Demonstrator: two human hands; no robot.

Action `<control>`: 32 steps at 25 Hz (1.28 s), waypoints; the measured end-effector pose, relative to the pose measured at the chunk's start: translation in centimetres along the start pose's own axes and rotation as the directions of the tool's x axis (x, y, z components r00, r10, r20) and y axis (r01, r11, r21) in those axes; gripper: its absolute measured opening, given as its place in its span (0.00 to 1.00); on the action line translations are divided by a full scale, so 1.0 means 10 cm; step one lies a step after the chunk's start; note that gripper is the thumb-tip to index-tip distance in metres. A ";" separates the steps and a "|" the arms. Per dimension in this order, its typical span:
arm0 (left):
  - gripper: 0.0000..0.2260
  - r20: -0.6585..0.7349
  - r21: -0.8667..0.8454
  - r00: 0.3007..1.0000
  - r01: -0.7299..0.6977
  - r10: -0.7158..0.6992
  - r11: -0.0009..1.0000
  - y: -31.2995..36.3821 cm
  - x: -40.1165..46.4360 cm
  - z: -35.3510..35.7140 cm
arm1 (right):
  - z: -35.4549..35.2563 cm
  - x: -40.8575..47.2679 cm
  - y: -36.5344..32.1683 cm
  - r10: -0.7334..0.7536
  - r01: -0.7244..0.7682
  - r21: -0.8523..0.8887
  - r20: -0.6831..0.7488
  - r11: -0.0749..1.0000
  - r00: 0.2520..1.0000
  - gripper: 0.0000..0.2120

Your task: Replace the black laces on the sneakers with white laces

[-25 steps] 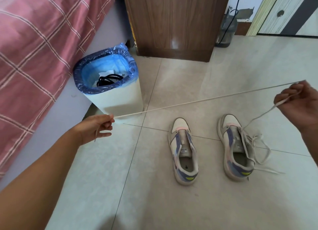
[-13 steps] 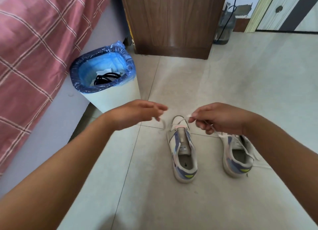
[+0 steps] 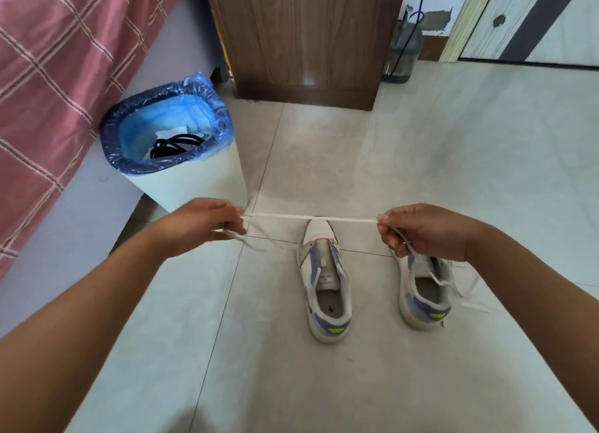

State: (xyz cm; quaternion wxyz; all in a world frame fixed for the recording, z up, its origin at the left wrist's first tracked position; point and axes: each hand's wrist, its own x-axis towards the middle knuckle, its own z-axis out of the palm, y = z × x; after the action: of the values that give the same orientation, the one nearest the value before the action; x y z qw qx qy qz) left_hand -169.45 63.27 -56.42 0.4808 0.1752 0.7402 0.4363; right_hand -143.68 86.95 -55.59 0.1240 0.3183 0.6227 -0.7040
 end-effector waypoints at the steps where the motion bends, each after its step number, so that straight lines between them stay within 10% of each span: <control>1: 0.09 -0.071 -0.005 0.996 0.047 -0.047 0.999 -0.12 0.03 -0.14 | -0.09 -0.04 0.04 0.011 -0.011 0.020 -0.007 1.000 1.000 0.09; 10: 0.09 -0.509 0.080 0.844 0.243 -0.170 0.967 -0.62 0.09 -0.72 | -0.78 -0.22 0.35 0.025 0.044 0.352 -0.188 0.935 0.982 0.10; 15: 0.09 -0.660 0.031 0.727 0.280 -0.191 0.959 -0.68 0.04 -0.84 | -1.43 -0.14 1.02 -0.044 0.107 0.542 -0.127 0.834 0.991 0.29; 17: 0.11 -0.648 0.022 0.718 0.353 -0.256 0.935 -0.69 0.01 -0.87 | -1.83 -0.08 1.33 -0.152 0.093 0.657 0.034 0.748 0.988 0.33; 20: 0.11 -0.441 0.151 0.805 0.502 -0.397 0.851 -0.55 0.05 -0.66 | -1.51 -0.18 1.29 -0.086 0.143 0.601 -0.123 0.786 0.989 0.25; 22: 0.11 -0.325 0.330 0.906 0.377 -0.271 0.865 -0.28 0.16 -0.37 | -1.29 -0.03 0.89 0.028 0.065 0.662 -0.129 0.747 0.991 0.12; 25: 0.12 -0.279 0.507 0.940 -0.030 0.198 0.861 0.48 0.28 0.11 | -0.94 0.04 0.03 -0.153 0.348 0.460 -0.409 0.817 0.900 0.08; 30: 0.11 -0.446 0.659 0.509 -0.370 0.736 0.655 1.21 0.29 0.54 | -0.56 0.09 -0.67 -0.342 0.555 0.391 -0.492 0.734 0.800 0.09; 32: 0.13 -0.477 0.634 0.544 -0.330 0.690 0.699 0.91 0.37 0.66 | -0.39 0.22 -0.51 -0.282 0.485 0.361 -0.487 0.797 0.826 0.09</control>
State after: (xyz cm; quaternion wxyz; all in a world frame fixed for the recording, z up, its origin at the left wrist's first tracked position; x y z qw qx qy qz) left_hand -166.98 74.02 -52.16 -0.0423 0.3271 0.8558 0.3984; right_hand -147.15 92.16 -52.94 -0.2387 0.3425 0.4973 -0.7606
